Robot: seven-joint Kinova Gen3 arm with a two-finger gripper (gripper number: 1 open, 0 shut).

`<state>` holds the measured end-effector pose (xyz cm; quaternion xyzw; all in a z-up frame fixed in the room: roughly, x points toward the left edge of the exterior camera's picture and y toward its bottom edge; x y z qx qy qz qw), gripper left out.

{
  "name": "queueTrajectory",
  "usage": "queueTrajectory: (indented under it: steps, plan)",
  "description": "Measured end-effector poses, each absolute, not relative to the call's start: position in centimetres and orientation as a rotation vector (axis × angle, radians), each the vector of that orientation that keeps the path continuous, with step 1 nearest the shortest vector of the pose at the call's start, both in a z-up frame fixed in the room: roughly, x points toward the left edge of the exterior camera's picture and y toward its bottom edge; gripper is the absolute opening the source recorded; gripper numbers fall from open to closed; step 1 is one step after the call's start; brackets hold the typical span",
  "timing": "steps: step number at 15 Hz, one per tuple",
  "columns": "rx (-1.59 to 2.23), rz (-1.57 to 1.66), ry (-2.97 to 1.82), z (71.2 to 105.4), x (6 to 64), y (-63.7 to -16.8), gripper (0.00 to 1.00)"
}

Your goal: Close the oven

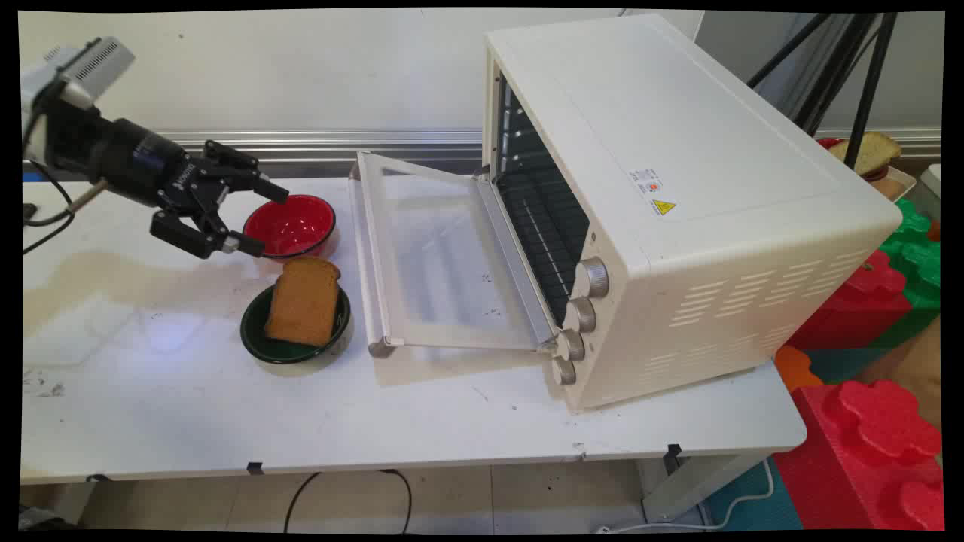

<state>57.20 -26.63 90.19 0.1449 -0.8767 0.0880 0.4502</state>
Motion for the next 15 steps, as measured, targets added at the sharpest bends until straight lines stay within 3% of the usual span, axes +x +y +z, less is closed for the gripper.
queueTrajectory:
  steps: [15]
  plan:
    - [0.440,0.199,-2.294,81.6,56.4,-32.8,1.00]
